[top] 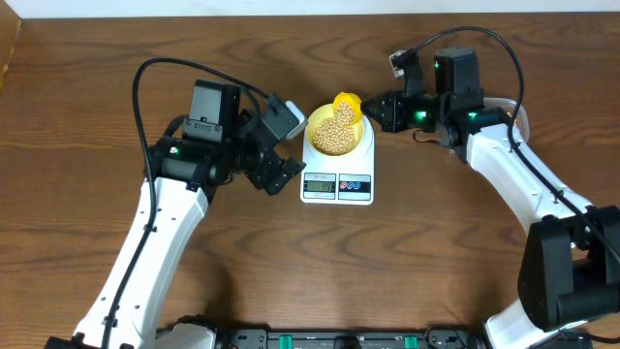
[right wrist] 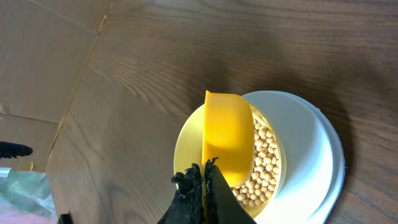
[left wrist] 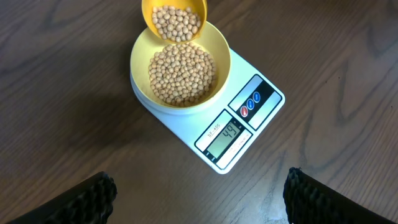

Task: Scoop item into bowl and weigh 50g on scale

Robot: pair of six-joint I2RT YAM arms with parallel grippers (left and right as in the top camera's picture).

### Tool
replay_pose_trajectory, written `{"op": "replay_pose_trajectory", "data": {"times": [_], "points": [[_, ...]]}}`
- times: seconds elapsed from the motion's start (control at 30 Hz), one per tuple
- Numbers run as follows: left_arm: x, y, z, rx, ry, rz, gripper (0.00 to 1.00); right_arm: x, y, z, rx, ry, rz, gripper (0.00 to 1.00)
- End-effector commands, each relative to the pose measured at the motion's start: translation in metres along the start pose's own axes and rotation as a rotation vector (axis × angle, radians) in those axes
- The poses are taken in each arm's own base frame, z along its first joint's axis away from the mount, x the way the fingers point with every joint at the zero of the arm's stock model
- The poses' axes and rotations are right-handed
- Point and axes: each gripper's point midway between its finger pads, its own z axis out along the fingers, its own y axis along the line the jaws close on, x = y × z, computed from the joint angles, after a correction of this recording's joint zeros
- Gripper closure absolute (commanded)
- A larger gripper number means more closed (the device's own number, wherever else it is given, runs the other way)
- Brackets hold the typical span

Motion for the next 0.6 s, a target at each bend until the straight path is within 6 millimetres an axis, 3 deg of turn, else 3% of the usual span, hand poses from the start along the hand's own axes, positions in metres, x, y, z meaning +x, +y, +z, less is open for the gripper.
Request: {"op": "replay_pose_trajectory", "data": {"times": [0.0,0.57], "points": [[0.0055,0.0006,0.0009,-0.005,0.009,0.003,0.12,-0.0032,0.0038,-0.0021,-0.02,-0.006,0.006,0.99],[0.0055,0.0006,0.0009,-0.005,0.009,0.003,0.12,-0.0036,0.0027,-0.0021,-0.013,-0.008,0.006,0.99]]}}
